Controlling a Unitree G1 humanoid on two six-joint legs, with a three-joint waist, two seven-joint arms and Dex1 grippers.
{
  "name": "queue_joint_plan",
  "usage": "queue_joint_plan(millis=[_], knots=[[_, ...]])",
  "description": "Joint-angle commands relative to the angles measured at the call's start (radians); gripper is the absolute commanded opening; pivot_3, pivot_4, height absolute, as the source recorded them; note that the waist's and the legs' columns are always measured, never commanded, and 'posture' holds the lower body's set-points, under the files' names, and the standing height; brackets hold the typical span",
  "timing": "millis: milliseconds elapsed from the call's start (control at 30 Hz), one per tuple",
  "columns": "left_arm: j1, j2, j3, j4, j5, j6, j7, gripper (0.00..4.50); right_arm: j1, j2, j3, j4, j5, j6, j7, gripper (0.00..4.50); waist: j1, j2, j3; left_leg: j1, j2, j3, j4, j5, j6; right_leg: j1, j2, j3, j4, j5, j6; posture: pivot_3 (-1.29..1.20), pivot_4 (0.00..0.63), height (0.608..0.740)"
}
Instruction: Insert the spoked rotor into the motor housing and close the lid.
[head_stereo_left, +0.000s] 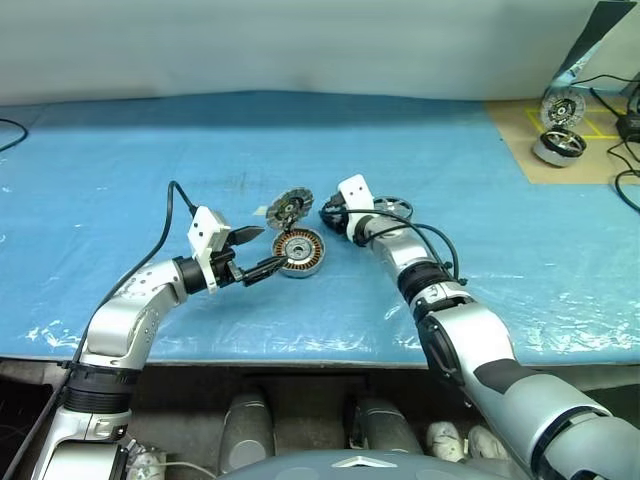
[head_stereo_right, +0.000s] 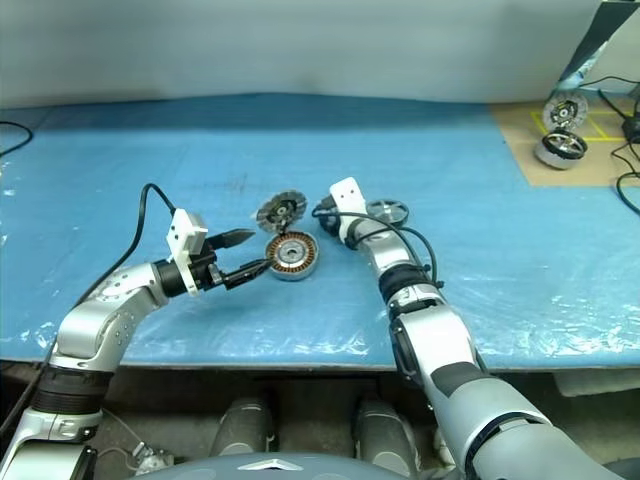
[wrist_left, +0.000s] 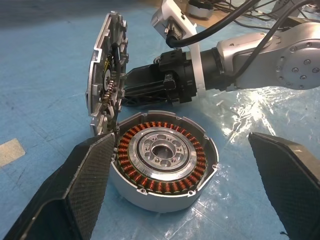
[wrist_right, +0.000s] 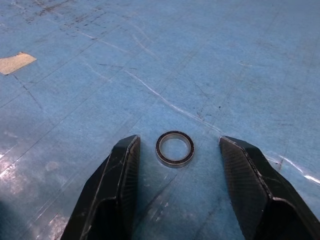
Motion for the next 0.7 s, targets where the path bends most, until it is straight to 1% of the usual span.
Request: queue_joint_plan(millis=[33, 133, 167, 300, 400, 567, 633, 700], knots=[[-0.01, 0.01, 0.01, -0.017, 0.001, -0.017, -0.007, 4.5, 0.04, 0.009, 0.004, 0.025, -0.006, 0.028, 0.012, 1.75, 0.0, 0.0, 0.0, 0.0, 0.0, 0.0, 0.0, 0.0, 0.0, 0.0, 0.0, 0.0, 0.0, 0.0, 0.0, 0.0, 0.15, 0.74], [-0.006, 0.008, 0.007, -0.017, 0.002, -0.021, -0.009, 4.5, 0.046, 0.002, 0.007, 0.012, -0.01, 0.035, 0.016, 0.75, 0.0, 0.0, 0.0, 0.0, 0.0, 0.0, 0.0, 0.0, 0.0, 0.0, 0.0, 0.0, 0.0, 0.0, 0.0, 0.0, 0.15, 0.74], [-0.005, 0.008, 0.008, -0.015, 0.002, -0.023, -0.01, 4.5, 0.049, -0.001, 0.007, 0.005, -0.01, 0.038, 0.019, 0.61, 0.0, 0.0, 0.0, 0.001, 0.0, 0.0, 0.0, 0.0, 0.0, 0.0, 0.0, 0.0, 0.0, 0.0, 0.0, 0.0, 0.15, 0.74], [-0.006, 0.01, 0.012, -0.002, 0.001, -0.031, -0.018, 4.5, 0.067, -0.008, 0.002, -0.032, 0.001, 0.057, 0.035, 0.61, 0.0, 0.0, 0.0, 0.001, 0.0, 0.0, 0.0, 0.0, 0.0, 0.001, 0.0, 0.0, 0.0, 0.0, 0.0, 0.0, 0.15, 0.74], [-0.006, 0.012, 0.013, 0.005, 0.0, -0.036, -0.027, 4.5, 0.092, -0.015, 0.002, -0.101, 0.012, 0.076, 0.073, 0.61, 0.0, 0.0, 0.0, 0.001, 0.0, 0.0, -0.001, 0.0, 0.0, 0.001, 0.0, 0.0, -0.001, 0.0, 0.0, 0.0, 0.15, 0.74], [0.001, 0.015, 0.01, -0.001, -0.01, -0.026, -0.047, 4.5, 0.188, -0.04, -0.004, -0.394, 0.086, 0.177, 0.191, 0.61, 0.002, 0.0, 0.0, 0.0, 0.0, 0.0, -0.001, 0.0, 0.0, 0.0, 0.0, 0.0, -0.002, 0.0, 0.001, 0.0, 0.15, 0.74], [0.002, 0.013, 0.008, -0.001, -0.009, -0.025, -0.051, 4.5, 0.225, -0.054, -0.002, -0.5, 0.103, 0.235, 0.213, 0.61, 0.003, 0.0, 0.0, -0.001, 0.0, 0.0, -0.001, 0.0, 0.0, 0.0, 0.0, 0.0, -0.002, 0.002, 0.003, 0.0, 0.15, 0.74], [0.001, 0.011, 0.006, 0.0, -0.009, -0.023, -0.053, 4.5, 0.249, -0.062, 0.001, -0.561, 0.105, 0.276, 0.216, 0.61, 0.003, 0.0, 0.0, -0.001, 0.0, 0.0, -0.002, 0.0, 0.0, -0.001, 0.0, 0.0, -0.002, 0.002, 0.004, 0.0, 0.15, 0.74]])
